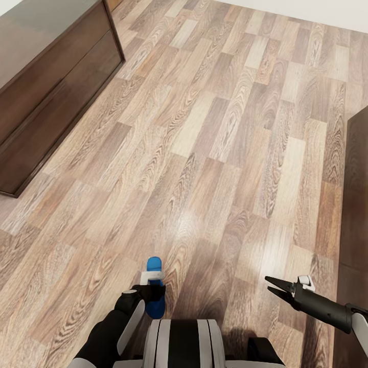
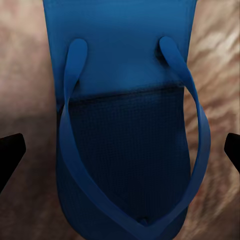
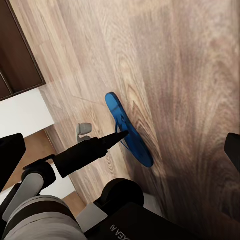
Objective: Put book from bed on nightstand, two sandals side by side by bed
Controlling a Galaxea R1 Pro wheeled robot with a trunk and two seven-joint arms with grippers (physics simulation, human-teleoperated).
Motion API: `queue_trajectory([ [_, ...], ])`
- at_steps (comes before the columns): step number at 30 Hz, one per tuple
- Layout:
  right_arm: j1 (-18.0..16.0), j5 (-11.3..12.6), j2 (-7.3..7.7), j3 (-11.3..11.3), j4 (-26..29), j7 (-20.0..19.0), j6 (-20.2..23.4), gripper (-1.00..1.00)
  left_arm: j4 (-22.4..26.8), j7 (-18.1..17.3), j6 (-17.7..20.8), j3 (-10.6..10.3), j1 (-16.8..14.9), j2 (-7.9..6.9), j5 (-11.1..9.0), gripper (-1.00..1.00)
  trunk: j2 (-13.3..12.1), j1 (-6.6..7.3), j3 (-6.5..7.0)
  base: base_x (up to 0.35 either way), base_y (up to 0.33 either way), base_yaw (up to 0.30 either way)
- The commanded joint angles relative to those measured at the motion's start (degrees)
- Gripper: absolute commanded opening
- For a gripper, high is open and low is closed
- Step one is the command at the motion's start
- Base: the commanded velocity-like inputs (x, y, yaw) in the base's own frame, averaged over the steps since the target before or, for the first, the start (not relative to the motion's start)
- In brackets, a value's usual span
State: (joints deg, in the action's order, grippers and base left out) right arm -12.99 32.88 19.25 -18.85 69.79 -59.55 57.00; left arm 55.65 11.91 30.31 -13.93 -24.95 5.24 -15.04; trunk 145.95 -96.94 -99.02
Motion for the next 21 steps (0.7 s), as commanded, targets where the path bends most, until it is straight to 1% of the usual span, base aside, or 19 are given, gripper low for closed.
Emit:
queue_trajectory([
  [1,-0.02,-0.10,0.00,-0.05,0.00,-0.22,0.21,1.00,0.07,0.51,0.19,-0.13,-0.02,-0.02,-0.61,1.00,0.01,0.01,-0.03,0.000,0.000,0.000],
  [6,-0.02,-0.10,0.00,-0.05,0.00,-0.22,0.21,1.00,0.07,0.49,0.19,-0.13,-0.02,-0.03,-0.61,1.00,0.01,0.01,-0.03,0.000,0.000,0.000],
  [7,-0.02,-0.10,0.00,-0.05,0.00,-0.22,0.21,1.00,0.07,0.49,0.19,-0.13,-0.02,-0.01,-0.61,-1.00,0.01,0.01,-0.03,0.000,0.000,0.000],
  [21,-0.02,-0.10,0.00,-0.05,0.08,-0.22,0.22,1.00,0.07,0.57,0.19,-0.13,-0.02,0.00,-0.57,-1.00,0.01,0.01,-0.03,0.000,0.000,0.000],
])
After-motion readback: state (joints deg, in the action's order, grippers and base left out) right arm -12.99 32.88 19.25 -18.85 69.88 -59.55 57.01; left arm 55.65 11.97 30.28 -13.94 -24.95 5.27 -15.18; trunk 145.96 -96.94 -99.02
